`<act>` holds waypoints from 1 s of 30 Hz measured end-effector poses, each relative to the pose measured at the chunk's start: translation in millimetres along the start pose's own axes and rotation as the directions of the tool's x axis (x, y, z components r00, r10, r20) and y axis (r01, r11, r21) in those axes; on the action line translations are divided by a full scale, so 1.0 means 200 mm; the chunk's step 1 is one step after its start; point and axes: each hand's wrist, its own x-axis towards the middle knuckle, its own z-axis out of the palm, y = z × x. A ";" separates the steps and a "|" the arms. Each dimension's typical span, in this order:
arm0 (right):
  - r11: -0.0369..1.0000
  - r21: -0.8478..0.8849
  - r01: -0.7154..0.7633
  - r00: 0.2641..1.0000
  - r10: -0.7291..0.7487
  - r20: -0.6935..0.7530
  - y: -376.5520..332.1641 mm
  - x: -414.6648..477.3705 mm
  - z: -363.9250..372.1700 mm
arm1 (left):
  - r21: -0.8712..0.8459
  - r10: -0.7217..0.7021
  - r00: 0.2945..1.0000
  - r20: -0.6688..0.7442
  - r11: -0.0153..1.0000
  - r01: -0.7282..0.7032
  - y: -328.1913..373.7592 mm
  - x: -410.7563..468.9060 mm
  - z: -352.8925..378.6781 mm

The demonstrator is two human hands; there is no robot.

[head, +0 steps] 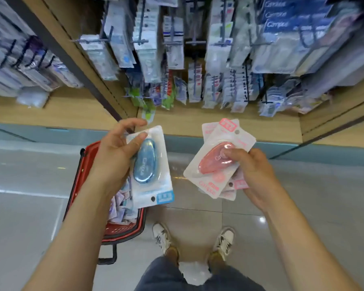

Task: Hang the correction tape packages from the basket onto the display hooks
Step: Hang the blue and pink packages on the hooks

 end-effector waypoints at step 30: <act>0.749 0.048 0.660 0.697 -0.588 -0.411 -1.02 -0.21 -1.08 | 0.142 0.133 0.803 0.581 0.955 -0.261 0.93 0.02 1.92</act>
